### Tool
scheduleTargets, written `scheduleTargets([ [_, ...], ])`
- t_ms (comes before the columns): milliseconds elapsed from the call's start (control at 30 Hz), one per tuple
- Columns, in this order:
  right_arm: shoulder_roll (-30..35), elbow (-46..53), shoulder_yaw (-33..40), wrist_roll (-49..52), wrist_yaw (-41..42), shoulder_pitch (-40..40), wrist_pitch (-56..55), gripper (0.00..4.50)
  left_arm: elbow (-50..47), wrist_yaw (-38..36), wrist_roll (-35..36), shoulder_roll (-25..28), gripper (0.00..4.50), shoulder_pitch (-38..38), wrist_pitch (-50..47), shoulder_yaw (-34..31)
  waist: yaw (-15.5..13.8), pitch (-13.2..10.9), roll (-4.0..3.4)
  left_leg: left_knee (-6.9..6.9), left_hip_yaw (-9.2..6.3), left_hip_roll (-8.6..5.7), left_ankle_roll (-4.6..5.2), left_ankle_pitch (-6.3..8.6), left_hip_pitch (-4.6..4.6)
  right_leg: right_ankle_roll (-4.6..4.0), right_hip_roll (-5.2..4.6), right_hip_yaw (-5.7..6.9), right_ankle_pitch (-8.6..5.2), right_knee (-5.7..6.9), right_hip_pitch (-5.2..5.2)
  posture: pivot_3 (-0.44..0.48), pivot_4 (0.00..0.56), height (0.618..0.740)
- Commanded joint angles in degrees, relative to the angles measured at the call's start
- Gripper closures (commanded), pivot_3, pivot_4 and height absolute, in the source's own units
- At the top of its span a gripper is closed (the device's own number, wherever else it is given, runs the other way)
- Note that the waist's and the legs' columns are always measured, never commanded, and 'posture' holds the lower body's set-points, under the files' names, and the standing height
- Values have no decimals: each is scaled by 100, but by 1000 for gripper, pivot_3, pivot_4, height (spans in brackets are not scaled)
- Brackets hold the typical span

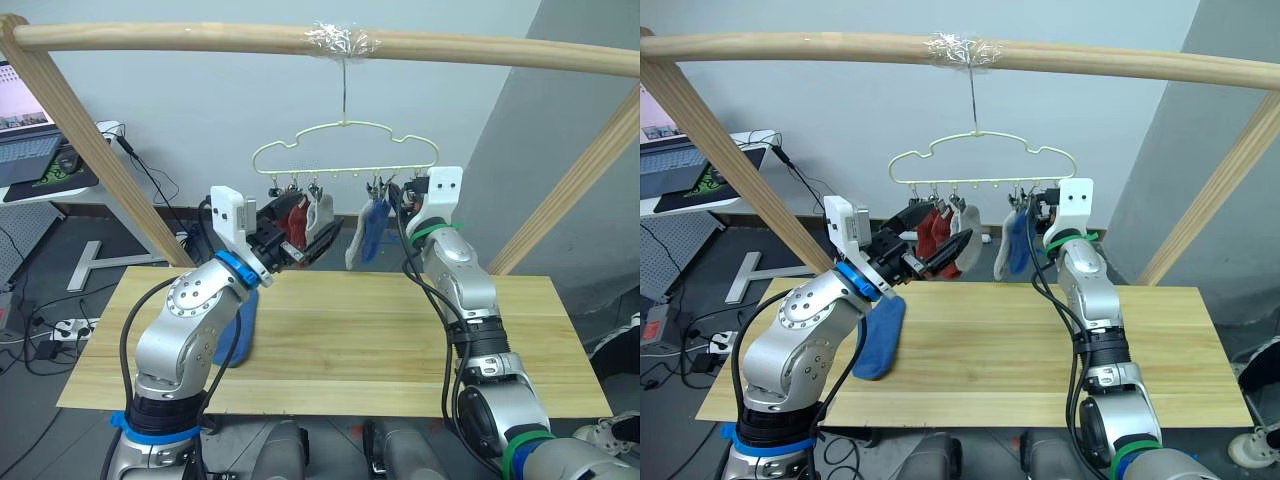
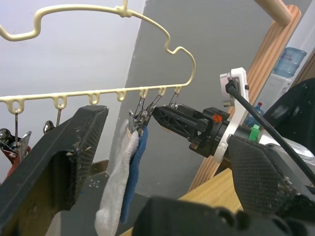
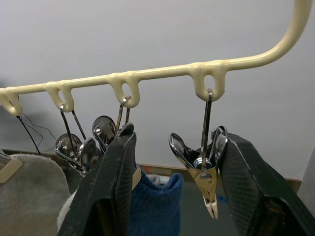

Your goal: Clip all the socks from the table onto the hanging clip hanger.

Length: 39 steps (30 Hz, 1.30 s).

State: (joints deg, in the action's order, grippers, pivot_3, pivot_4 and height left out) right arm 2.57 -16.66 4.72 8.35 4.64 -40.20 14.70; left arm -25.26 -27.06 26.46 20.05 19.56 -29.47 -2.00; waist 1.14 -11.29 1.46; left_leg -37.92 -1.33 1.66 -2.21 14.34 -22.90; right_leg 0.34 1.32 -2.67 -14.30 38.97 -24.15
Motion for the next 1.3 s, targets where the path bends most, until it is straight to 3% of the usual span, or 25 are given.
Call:
scheduleTargets([
  [33,21,41,88,52,5,-248,-180,1964,-268,-27,85,-17,0,172,63,44,-6,0,0,0,0,0,0,0,0,0,0,0,0,0,0,112,144,740],
  [433,17,-35,102,24,48,-276,-221,1964,-283,-48,160,-18,0,195,47,57,-12,0,0,2,0,-1,0,0,0,0,0,1,0,0,0,113,151,740],
  [533,26,-52,101,17,68,-269,-230,2618,-297,-32,164,-26,0,191,38,61,-13,0,0,2,0,-1,0,0,0,0,0,2,0,0,0,113,151,740],
  [667,46,-71,107,9,88,-261,-250,3950,-343,-19,173,-29,0,149,24,69,-16,0,0,2,0,-1,0,0,0,0,0,1,0,0,0,116,154,740],
  [767,55,-68,108,15,108,-255,-249,4492,-375,-9,182,-25,0,120,7,65,-16,-1,0,2,-1,-1,0,0,0,1,0,1,-1,-1,0,117,154,740],
  [1033,306,79,111,33,342,-170,-157,4492,-323,50,235,10,0,-348,-169,-35,-19,-1,0,3,1,0,0,0,1,2,0,1,-1,-1,0,111,156,740],
  [1300,819,656,-184,261,1284,-49,942,4492,1047,453,-971,467,0,-1371,219,-74,-49,-2,-3,5,-6,3,2,0,3,18,-2,7,-17,-1,0,90,165,740],
])
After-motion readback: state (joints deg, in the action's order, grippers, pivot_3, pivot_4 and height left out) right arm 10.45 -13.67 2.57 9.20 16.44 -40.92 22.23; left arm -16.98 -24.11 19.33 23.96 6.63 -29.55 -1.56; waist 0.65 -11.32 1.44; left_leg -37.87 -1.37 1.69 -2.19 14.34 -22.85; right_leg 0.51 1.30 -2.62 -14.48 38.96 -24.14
